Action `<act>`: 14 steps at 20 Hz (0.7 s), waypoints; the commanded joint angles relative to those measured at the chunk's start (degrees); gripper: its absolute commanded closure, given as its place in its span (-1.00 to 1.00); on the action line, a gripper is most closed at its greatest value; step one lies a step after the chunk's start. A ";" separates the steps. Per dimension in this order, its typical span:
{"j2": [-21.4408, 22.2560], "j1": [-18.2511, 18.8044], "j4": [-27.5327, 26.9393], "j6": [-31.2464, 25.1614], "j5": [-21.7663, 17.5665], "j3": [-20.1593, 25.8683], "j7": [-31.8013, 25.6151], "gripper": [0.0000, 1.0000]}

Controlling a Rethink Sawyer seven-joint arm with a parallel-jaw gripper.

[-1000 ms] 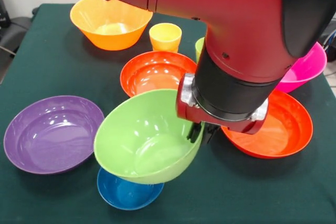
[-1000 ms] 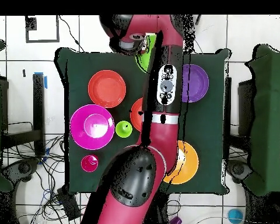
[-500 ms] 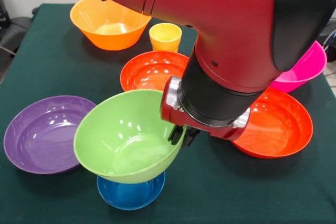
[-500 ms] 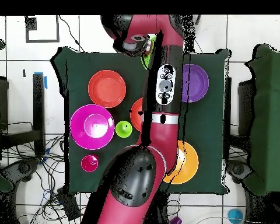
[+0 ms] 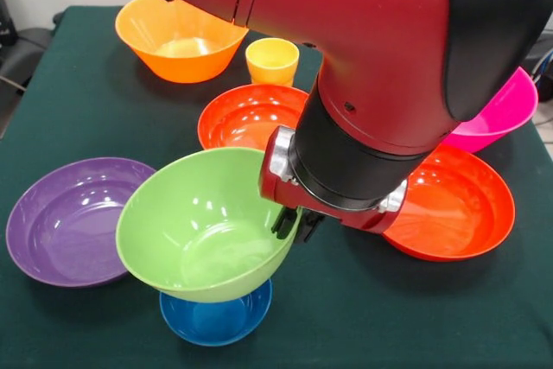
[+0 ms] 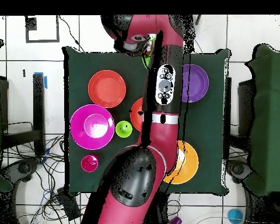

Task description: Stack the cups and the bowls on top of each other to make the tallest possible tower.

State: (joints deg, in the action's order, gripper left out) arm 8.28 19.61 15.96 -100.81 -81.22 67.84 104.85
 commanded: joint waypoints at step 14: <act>1.33 0.94 3.42 -0.05 -1.94 -3.79 -10.99 1.00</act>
State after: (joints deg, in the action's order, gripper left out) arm 8.28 19.65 16.00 -100.81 -81.38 67.64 104.85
